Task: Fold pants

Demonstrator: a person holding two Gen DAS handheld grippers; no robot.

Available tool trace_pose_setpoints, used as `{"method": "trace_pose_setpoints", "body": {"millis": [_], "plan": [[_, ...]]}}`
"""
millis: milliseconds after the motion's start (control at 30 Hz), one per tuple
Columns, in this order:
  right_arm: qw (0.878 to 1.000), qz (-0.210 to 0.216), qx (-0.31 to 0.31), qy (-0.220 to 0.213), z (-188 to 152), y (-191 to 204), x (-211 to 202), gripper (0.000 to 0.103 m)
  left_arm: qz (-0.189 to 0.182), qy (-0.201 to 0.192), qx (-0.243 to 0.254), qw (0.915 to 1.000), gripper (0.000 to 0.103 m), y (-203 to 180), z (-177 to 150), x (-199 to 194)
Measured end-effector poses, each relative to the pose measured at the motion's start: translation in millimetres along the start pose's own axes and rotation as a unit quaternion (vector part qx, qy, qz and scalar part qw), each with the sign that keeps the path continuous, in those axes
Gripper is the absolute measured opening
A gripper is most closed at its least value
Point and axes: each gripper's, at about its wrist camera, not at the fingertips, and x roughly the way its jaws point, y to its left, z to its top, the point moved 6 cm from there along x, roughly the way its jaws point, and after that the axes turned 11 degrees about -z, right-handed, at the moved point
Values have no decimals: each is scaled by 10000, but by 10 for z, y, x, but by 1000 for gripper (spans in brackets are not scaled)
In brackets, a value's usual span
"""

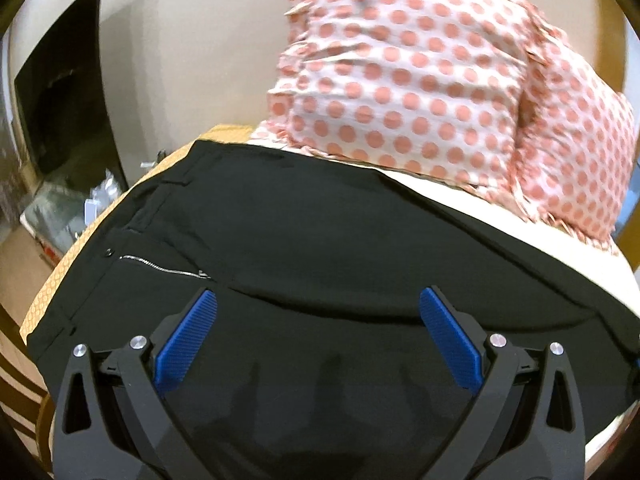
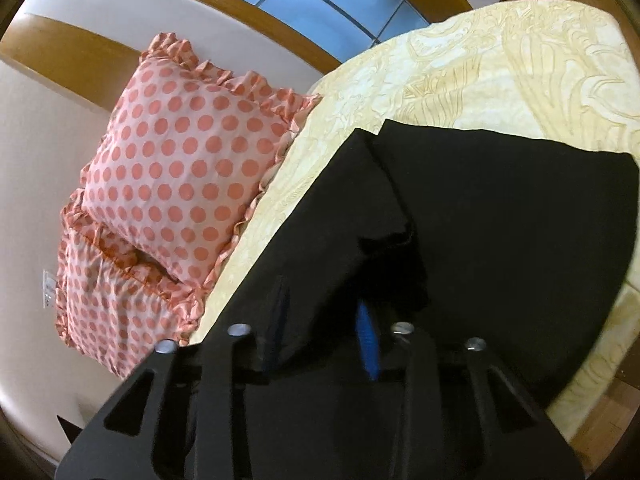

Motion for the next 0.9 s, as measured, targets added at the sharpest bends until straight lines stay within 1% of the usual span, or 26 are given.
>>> {"method": "trace_pose_setpoints", "body": {"millis": [33, 67, 133, 200, 233, 300, 400, 467, 500, 600, 667, 700, 767, 800, 833, 867, 900], "plan": [[9997, 131, 146, 126, 16, -46, 85, 3, 18, 11, -60, 10000, 101, 52, 37, 15], [9991, 261, 276, 205, 21, -88, 126, 2, 49, 11, -101, 9999, 101, 92, 78, 32], [9965, 668, 475, 153, 61, -154, 80, 2, 137, 36, -129, 9998, 101, 170, 165, 70], [9935, 1028, 492, -21, 108, -189, -54, 2, -33, 13, -167, 9999, 101, 207, 255, 112], [9922, 1143, 486, -107, 124, -210, -121, 2, -239, -68, -246, 9994, 100, 230, 325, 137], [9906, 1250, 492, -241, 149, -245, -210, 2, -451, -151, -398, 9981, 100, 266, 449, 208], [9875, 1429, 595, -297, 198, -313, -268, 2, -366, 57, -517, 9980, 100, 307, 693, 501], [9871, 1440, 625, -301, 217, -351, -256, 2, -279, 201, -468, 9983, 100, 304, 828, 727], [9872, 1434, 636, -285, 224, -369, -242, 2, -259, 263, -472, 9982, 98, 307, 872, 819], [9877, 1388, 691, -217, 220, -416, -176, 2, -346, 607, -722, 9949, 85, 315, 1023, 1248], [9879, 1356, 728, -165, 212, -446, -131, 2, -499, 929, -1104, 9883, 77, 350, 1075, 1565], [9881, 1344, 741, -134, 211, -460, -114, 2, -533, 1018, -1258, 9854, 73, 372, 1083, 1667], [9885, 1313, 743, -96, 208, -448, -90, 2, -526, 1211, -1699, 9766, 67, 457, 1074, 1910], [9888, 1299, 736, -78, 208, -453, -82, 2, -514, 1252, -1836, 9736, 57, 493, 1066, 1977], [9890, 1285, 723, -68, 208, -449, -76, 2, -484, 1310, -1966, 9705, 41, 544, 1049, 2037], [9895, 1265, 703, -53, 213, -445, -72, 2, -451, 1318, -2037, 9691, 33, 587, 1033, 2049], [9896, 1263, 686, -44, 220, -438, -71, 2, -462, 1283, -2054, 9691, 18, 620, 1026, 2024]]}}
